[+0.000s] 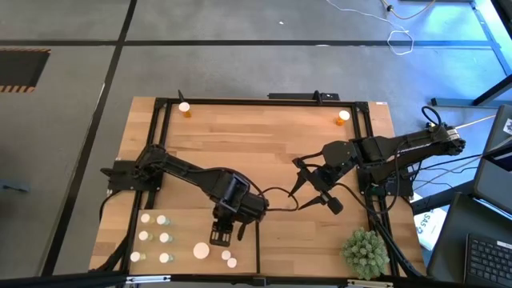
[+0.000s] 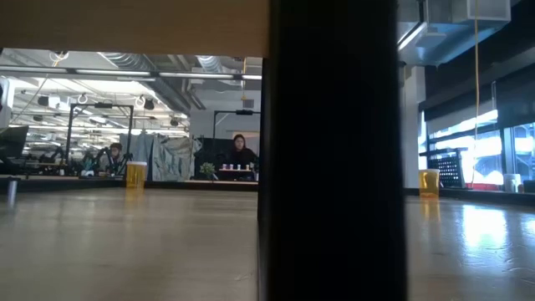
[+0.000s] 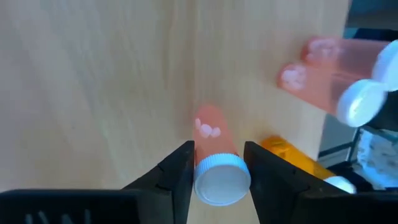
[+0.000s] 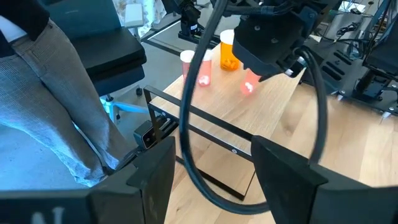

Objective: Pick and place medicine bottles onto shelf by color
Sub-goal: Put the pink pill bottle on the shelf aligned with the other pink pill bottle

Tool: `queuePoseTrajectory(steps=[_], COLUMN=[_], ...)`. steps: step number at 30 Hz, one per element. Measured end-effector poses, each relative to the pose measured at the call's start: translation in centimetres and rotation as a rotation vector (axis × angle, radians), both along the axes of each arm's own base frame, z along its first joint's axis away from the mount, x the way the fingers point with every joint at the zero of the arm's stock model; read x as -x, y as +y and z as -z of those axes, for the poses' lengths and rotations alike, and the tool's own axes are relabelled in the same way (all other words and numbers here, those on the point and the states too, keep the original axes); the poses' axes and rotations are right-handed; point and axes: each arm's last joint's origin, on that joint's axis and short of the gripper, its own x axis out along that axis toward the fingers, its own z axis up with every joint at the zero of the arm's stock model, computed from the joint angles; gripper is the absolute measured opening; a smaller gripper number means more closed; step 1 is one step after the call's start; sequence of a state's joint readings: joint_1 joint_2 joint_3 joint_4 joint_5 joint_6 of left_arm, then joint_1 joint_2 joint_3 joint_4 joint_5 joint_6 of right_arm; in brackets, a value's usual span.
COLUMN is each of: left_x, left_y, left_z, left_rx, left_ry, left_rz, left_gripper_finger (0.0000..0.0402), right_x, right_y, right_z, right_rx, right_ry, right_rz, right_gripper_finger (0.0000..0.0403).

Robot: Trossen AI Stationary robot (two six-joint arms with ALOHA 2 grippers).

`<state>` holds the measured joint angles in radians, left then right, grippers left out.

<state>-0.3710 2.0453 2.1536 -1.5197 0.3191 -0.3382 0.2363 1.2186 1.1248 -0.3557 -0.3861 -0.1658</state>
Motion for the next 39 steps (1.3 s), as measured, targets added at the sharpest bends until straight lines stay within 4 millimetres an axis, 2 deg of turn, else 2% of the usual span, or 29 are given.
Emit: queuePoseTrajectory(steps=[19,33,39], left_x=[-0.08,-0.47,-0.22], left_y=[0.08,-0.07,-0.65], left_z=[0.07,-0.01,0.0], left_rx=[-0.086,-0.07,-0.1], left_ry=[-0.038,-0.068,-0.081], left_rz=[-0.011,-0.048,-0.04], left_gripper_finger=[0.0128,0.0128,0.0128], right_x=[0.0,0.0,0.0], right_y=[-0.01,-0.01,-0.01], right_z=[0.0,0.0,0.0], right_rx=[0.0,0.0,0.003], right_ry=[0.0,0.0,-0.002], right_rz=[0.001,0.0,-0.001], right_gripper_finger=[0.0213,0.0213,0.0213])
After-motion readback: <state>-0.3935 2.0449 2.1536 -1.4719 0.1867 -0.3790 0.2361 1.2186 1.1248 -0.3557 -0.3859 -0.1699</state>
